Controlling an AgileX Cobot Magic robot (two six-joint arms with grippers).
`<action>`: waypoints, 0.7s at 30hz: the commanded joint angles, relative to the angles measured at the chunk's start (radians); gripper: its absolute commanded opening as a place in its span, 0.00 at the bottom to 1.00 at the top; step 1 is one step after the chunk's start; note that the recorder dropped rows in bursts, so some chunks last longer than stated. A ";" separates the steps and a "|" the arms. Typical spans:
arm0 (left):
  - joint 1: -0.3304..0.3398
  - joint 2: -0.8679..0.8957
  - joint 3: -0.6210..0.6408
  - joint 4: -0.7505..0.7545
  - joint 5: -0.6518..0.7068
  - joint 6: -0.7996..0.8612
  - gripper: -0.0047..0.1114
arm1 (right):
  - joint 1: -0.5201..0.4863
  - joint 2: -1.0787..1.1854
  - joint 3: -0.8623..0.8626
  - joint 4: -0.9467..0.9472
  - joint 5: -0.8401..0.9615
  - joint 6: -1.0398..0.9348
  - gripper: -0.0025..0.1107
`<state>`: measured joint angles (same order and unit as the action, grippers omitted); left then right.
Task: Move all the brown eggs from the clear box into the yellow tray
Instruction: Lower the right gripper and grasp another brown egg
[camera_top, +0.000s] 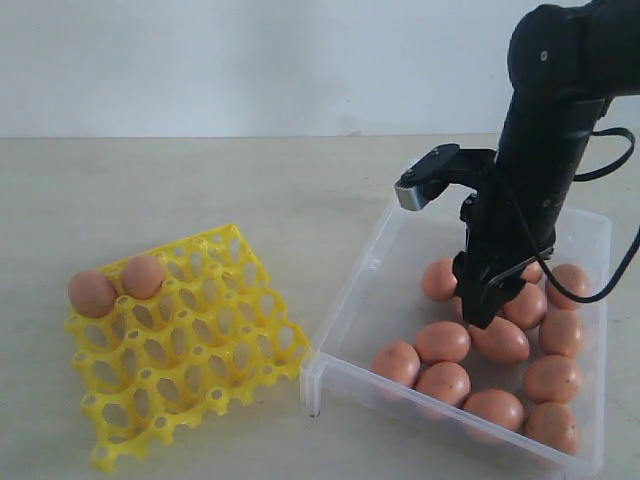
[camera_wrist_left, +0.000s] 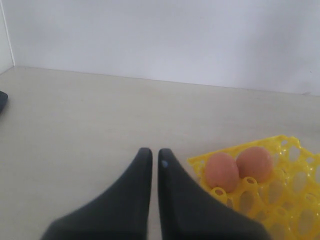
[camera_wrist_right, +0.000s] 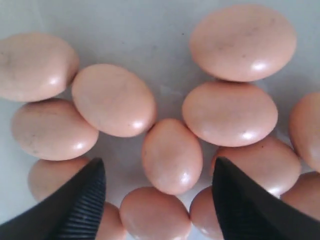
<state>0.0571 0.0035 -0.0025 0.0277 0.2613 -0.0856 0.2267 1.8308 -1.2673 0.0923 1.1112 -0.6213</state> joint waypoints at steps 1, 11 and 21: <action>0.003 -0.003 0.003 0.002 -0.006 0.000 0.08 | -0.007 0.046 0.000 -0.019 -0.018 -0.015 0.51; 0.003 -0.003 0.003 0.002 -0.006 0.000 0.08 | -0.007 0.115 0.000 -0.071 -0.039 -0.013 0.51; 0.003 -0.003 0.003 0.002 -0.006 0.000 0.08 | -0.007 0.149 0.000 -0.071 -0.051 -0.005 0.42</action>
<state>0.0571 0.0035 -0.0025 0.0277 0.2613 -0.0856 0.2260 1.9828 -1.2673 0.0283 1.0678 -0.6280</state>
